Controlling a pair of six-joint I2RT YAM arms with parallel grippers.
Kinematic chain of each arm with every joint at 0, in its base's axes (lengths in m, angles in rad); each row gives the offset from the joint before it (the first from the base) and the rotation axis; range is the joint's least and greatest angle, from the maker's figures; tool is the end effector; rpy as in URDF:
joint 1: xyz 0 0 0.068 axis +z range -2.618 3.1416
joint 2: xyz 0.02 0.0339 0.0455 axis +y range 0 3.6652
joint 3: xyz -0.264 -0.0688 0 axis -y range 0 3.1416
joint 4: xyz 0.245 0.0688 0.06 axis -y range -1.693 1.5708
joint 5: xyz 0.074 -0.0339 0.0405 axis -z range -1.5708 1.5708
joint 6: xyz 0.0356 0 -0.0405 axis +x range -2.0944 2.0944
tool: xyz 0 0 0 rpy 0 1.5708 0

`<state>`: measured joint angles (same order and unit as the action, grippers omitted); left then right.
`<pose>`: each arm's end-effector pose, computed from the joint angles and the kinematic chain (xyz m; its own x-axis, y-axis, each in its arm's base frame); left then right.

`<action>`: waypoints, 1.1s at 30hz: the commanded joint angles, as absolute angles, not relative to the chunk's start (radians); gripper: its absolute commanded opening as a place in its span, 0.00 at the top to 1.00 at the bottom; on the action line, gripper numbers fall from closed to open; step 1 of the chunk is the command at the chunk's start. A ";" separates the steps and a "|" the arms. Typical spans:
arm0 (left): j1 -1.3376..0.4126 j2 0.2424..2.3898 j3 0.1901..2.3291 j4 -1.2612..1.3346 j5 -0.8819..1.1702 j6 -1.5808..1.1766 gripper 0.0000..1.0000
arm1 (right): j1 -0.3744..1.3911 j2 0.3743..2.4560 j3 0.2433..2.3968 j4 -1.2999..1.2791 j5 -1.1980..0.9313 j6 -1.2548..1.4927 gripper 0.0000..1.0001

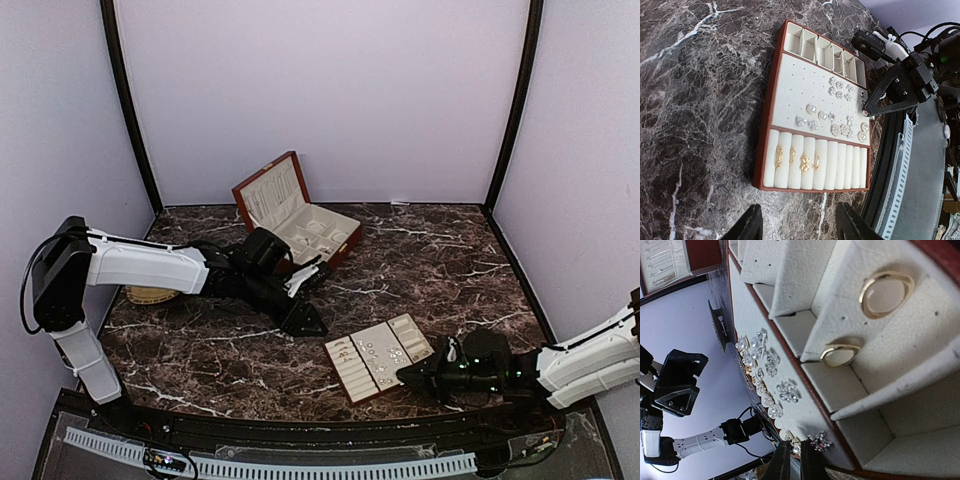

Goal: Organize the mixed jewelry
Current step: Insert the earring into the earring holder.

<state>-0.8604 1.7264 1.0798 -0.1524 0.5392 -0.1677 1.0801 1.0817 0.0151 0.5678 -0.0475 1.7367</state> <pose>0.2245 -0.2890 0.1997 -0.6084 0.4876 -0.6262 0.7937 0.3748 -0.4792 0.0754 0.1446 0.1086 -0.8511 0.4976 0.1674 0.3711 0.3445 0.8623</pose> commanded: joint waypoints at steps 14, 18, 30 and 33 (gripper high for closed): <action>-0.863 1.709 1.074 -0.167 0.542 -0.158 0.48 | 1.094 1.075 -0.013 0.296 -0.084 1.715 0.89; -0.862 1.708 1.072 -0.167 0.543 -0.158 0.48 | 1.093 1.096 -0.005 0.278 -0.101 1.707 0.89; -0.862 1.702 1.073 -0.166 0.541 -0.159 0.48 | 1.094 1.047 0.080 0.052 -0.111 1.662 0.92; -0.863 1.700 1.071 -0.165 0.541 -0.161 0.48 | 1.094 0.984 0.090 -0.033 -0.099 1.664 0.92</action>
<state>-0.8604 1.7264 1.0798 -0.1524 0.5388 -0.1677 1.0801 1.0195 0.1089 0.3012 -0.0795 1.6775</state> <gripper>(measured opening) 0.524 0.080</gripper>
